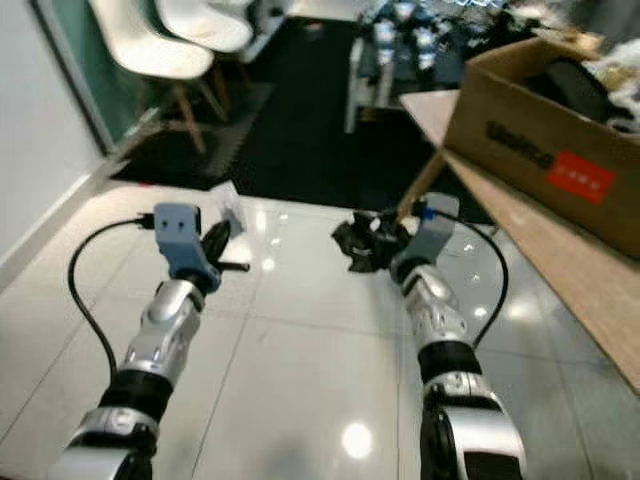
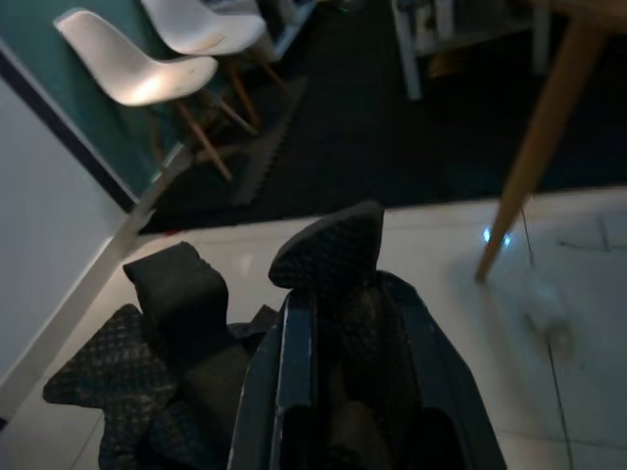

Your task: Picking trash to rubbish bin

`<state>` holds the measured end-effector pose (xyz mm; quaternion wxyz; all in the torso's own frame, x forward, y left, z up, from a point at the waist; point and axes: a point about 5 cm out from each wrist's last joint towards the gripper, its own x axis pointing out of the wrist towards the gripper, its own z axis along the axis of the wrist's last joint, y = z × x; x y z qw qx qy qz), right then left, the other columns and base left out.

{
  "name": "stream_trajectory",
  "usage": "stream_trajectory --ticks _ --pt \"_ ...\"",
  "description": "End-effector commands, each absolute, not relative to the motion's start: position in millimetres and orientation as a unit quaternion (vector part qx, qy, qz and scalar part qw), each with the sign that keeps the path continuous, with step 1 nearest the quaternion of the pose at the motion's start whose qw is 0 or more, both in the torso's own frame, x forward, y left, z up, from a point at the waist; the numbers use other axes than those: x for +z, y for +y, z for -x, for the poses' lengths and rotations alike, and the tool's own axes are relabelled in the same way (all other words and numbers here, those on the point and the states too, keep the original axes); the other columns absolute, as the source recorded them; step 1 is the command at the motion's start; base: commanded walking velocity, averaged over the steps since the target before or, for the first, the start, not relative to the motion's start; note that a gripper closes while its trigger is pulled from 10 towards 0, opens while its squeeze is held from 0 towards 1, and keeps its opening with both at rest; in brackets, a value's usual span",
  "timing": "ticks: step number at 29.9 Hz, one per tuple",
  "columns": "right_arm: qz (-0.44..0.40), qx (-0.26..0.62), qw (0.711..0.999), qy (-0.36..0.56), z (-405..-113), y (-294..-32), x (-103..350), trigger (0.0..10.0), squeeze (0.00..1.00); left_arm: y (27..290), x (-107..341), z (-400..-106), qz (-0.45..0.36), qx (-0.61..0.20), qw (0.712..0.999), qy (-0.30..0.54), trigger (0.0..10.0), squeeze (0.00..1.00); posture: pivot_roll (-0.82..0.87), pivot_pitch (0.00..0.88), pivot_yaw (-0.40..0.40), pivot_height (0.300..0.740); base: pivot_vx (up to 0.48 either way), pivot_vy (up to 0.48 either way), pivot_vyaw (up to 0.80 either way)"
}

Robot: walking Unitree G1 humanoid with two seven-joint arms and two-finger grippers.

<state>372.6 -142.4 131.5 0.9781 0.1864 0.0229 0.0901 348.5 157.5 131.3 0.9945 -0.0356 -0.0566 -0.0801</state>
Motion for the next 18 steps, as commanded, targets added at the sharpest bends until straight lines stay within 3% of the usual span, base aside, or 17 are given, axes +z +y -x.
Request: stream_trajectory --ticks 1,18 --pt "-0.187 0.088 0.978 0.027 -372 -145 130 10.0 0.0 159 128 -347 0.03 -0.08 0.995 -0.051 10.0 0.0 0.05 0.082 0.005 0.74 0.27 0.0 -0.79" --pt "-0.2 0.128 0.97 -0.051 -375 -146 166 10.0 0.0 151 136 -350 0.025 -0.098 0.993 -0.062 10.0 0.0 0.03 0.074 0.01 0.74 0.271 0.0 -0.79"
